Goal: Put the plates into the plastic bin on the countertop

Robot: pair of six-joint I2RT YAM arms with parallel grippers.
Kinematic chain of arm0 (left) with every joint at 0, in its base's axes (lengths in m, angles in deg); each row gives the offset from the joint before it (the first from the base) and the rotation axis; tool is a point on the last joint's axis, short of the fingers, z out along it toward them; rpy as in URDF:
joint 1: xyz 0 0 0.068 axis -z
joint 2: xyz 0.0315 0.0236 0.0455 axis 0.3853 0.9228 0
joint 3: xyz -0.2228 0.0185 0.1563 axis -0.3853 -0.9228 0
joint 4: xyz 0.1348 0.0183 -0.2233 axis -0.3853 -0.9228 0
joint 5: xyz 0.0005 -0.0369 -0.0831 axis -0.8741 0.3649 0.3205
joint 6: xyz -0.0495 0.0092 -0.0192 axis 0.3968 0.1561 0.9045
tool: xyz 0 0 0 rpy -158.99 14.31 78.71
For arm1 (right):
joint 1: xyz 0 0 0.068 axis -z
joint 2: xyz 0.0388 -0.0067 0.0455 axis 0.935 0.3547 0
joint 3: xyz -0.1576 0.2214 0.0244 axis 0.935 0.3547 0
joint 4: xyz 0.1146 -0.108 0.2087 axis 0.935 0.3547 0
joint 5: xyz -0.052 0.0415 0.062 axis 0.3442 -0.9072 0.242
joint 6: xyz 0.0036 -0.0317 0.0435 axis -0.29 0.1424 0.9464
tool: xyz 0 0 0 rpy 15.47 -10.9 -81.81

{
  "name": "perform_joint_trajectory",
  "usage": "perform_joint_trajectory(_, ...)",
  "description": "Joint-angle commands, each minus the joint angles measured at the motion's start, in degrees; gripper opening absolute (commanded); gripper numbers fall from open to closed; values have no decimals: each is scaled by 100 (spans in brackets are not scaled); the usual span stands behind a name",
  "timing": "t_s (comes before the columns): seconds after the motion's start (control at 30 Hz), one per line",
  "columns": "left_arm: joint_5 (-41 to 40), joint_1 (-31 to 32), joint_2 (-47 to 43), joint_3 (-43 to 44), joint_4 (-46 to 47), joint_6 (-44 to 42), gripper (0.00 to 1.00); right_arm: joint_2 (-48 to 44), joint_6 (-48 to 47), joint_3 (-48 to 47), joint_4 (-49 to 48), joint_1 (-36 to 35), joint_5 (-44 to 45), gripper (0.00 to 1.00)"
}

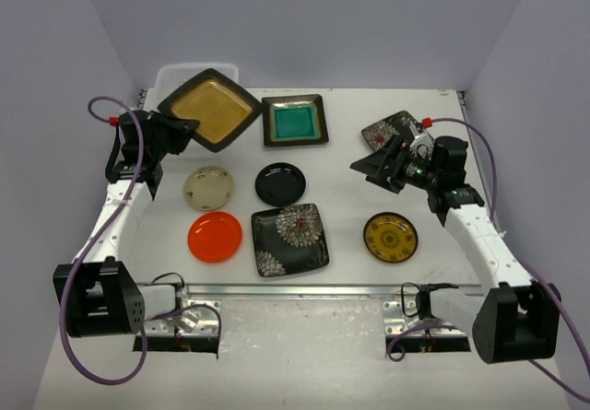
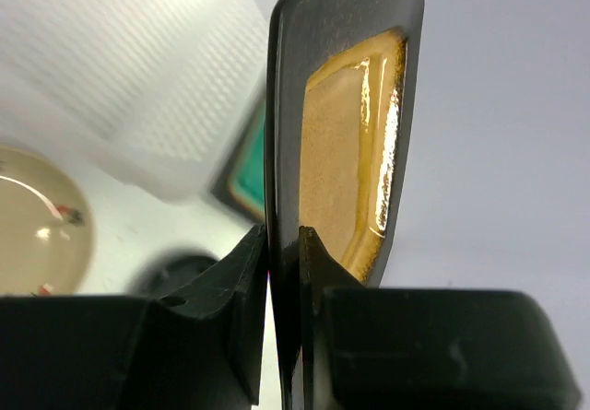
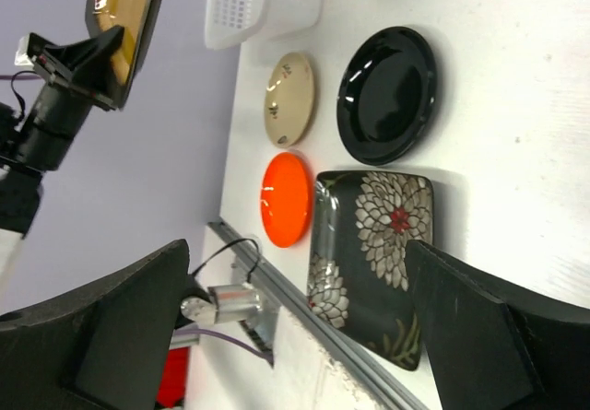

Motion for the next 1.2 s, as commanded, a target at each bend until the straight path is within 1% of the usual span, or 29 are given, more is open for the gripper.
perform_joint_trajectory(0.0, -2284, -5, 390, 826, 144, 1105, 0, -253, -380, 134, 232, -5, 224, 99)
perform_joint_trajectory(0.03, -2494, -5, 656, 940, 117, 1249, 0, -293, -327, 238, 123, -5, 189, 99)
perform_joint_trajectory(0.1, -2667, -5, 1029, 1203, 206, 1401, 0, -324, -296, 393, 0, -5, 171, 99)
perform_joint_trajectory(0.2, -2748, -5, 1798, 1557, 357, 1586, 0, -297, -353, 525, -64, -5, 262, 99)
perform_joint_trajectory(0.3, -2817, 3, 2381, 1829, 506, 1840, 0, -211, -397, 656, -122, -5, 270, 99)
perform_joint_trajectory(0.37, -2766, 3, 2716, 1984, 847, 1834, 0, -169, -405, 758, -171, -5, 223, 99)
perform_joint_trajectory(0.43, -2798, 17, 3038, 2296, 933, 1787, 0, -106, -433, 837, -280, 0, 211, 99)
perform_joint_trajectory(0.57, -2676, 31, 3694, 2931, 781, 1832, 0, 26, -468, 962, -412, -5, 231, 99)
perform_joint_trajectory(0.6, -2583, 38, 4038, 3175, 702, 1832, 0, 48, -468, 976, -433, -5, 224, 99)
perform_joint_trajectory(0.67, -2620, 63, 4245, 3514, 622, 1865, 0, 59, -452, 999, -458, -5, 191, 99)
perform_joint_trajectory(0.77, -2717, 74, 4672, 4004, 172, 1954, 0, 39, -364, 1102, -659, -5, 119, 99)
perform_joint_trajectory(0.93, -2643, 104, 5174, 4616, 36, 1932, 0, 102, -303, 1230, -789, -5, 118, 99)
perform_joint_trajectory(1.03, -2492, 109, 5372, 4788, 32, 1946, 0, 135, -284, 1223, -811, -5, 118, 99)
perform_joint_trajectory(1.07, -2456, 115, 5390, 4794, 33, 1964, 4, 136, -283, 1229, -811, 1, 130, 99)
perform_joint_trajectory(1.1, -2438, 121, 5402, 4788, 26, 1982, 11, 136, -283, 1238, -811, 1, 149, 99)
perform_joint_trajectory(1.13, -2433, 126, 5414, 4776, 17, 1998, 21, 136, -284, 1249, -812, -5, 171, 99)
perform_joint_trajectory(1.17, -2433, 127, 5423, 4760, 42, 1980, 26, 136, -291, 1259, -821, -5, 180, 99)
